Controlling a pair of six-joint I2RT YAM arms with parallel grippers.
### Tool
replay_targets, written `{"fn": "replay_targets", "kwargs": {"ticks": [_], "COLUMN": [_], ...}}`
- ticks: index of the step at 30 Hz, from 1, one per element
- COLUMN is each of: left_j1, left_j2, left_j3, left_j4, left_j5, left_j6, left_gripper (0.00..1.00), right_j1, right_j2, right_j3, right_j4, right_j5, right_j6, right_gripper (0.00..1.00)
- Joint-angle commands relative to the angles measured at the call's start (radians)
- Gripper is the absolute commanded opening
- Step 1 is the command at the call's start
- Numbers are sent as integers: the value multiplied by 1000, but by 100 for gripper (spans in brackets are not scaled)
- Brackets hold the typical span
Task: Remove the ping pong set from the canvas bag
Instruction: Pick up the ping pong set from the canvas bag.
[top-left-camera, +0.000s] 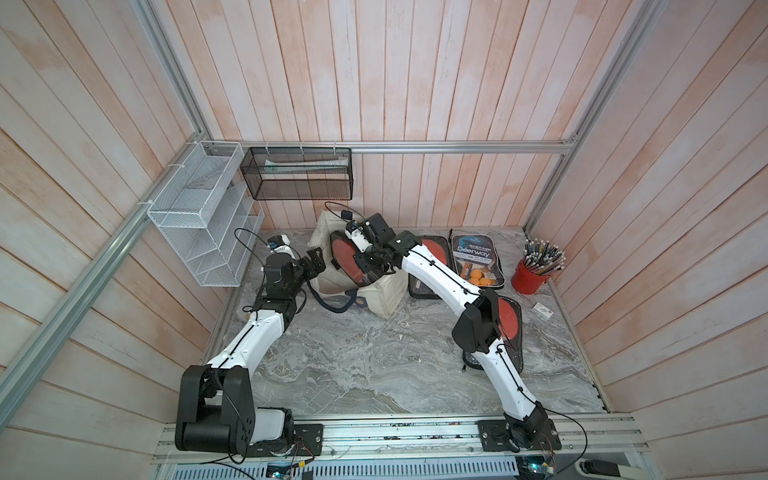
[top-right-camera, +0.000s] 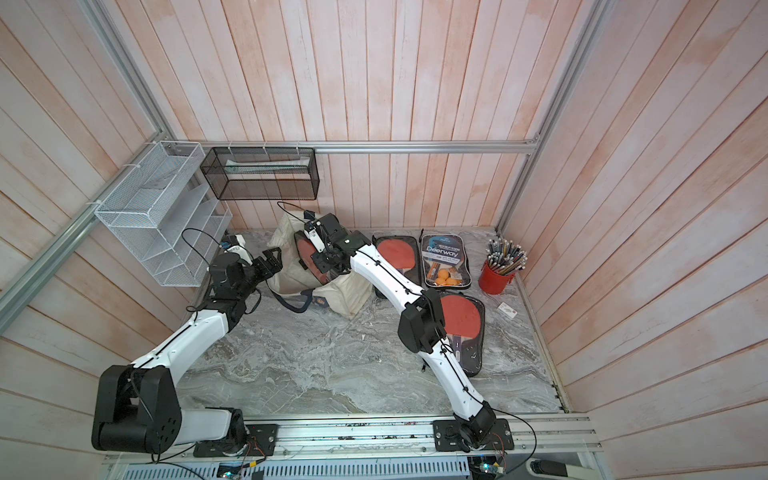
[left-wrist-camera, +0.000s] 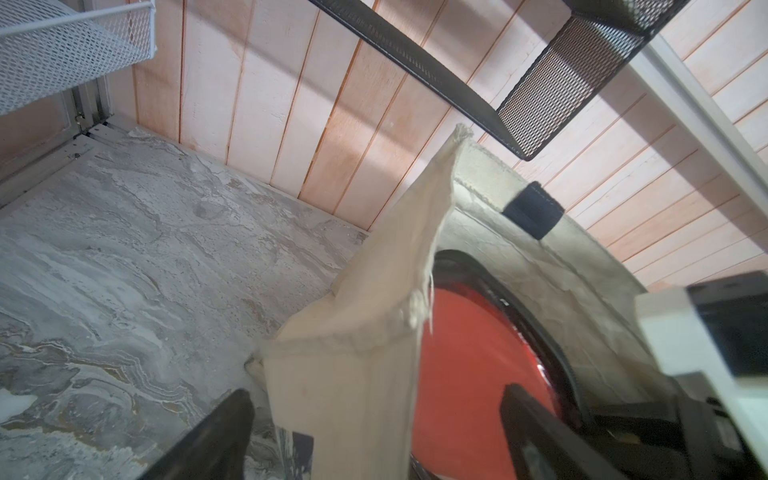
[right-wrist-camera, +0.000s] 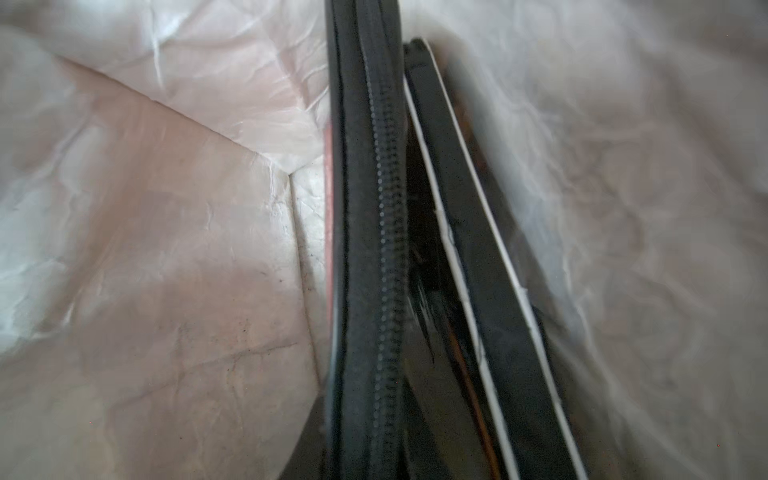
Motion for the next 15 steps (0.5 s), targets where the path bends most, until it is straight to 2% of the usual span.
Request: {"fn": "replay_targets", "kwargs": {"ticks": [1, 8, 15], "left_j1": [6, 5, 5], "left_j2": [-37, -46, -39], "left_j3": [-9, -12, -13], "left_j4": [18, 18, 15], "left_j5": [-14, -20, -20], "left_j6": [-1, -1, 0], "left_gripper": [100, 100, 100], "right_j1": [-3, 0, 1], "right_j2": [-86, -123, -238], "right_j3": [47, 83, 90], "right_j4": [27, 20, 45], "right_j5": [30, 56, 91], "right_j6": [8, 10, 30], "right_gripper": [0, 0, 0]}}
